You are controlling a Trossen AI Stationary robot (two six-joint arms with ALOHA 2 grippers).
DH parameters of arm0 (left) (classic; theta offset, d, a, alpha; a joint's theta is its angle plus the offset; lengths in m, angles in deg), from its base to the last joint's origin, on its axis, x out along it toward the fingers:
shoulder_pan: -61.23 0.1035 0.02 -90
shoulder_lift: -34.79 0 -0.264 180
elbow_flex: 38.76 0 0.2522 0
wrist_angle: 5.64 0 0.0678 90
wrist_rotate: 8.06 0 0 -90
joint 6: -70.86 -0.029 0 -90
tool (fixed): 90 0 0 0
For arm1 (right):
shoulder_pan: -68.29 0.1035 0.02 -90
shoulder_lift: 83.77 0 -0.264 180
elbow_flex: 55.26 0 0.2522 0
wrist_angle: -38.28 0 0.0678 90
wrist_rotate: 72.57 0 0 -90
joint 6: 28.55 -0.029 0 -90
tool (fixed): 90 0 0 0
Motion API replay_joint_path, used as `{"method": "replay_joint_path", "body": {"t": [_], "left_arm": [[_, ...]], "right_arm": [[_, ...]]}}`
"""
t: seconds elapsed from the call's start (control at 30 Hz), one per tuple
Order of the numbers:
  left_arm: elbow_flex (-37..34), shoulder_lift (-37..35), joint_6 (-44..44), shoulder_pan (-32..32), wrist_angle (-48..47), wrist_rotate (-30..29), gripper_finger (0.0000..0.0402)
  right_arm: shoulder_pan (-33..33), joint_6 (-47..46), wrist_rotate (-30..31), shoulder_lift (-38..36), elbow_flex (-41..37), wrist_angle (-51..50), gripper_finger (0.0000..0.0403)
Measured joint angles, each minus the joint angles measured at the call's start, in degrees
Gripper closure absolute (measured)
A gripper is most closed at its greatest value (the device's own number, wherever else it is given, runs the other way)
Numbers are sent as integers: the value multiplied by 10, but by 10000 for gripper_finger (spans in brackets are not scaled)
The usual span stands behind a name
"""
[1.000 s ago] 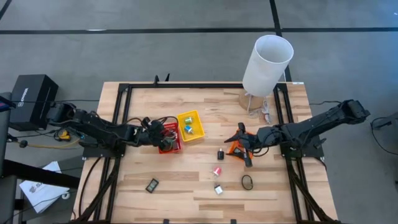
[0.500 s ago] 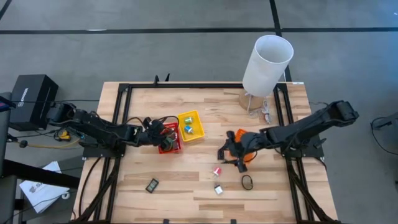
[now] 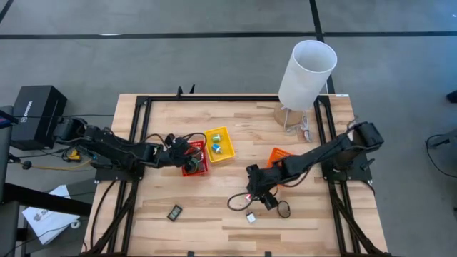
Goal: Pick & Place Office items
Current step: Put the pink charger adapter into the yellow bin
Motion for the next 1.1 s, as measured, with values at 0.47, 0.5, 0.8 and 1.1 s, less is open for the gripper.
{"method": "replay_joint_path", "body": {"t": [0.47,0.5,0.8,1.1], "left_arm": [[0,0,-2,0,18,-1,270],[0,0,-2,0,20,-1,270],[0,0,-27,0,28,-2,274],[0,0,-27,0,35,-1,279]], "right_arm": [[0,22,-1,146,151,-183,159],[0,22,-1,151,156,-193,159],[-1,22,-3,168,178,-202,208],[-10,22,-15,168,178,-204,279]]}}
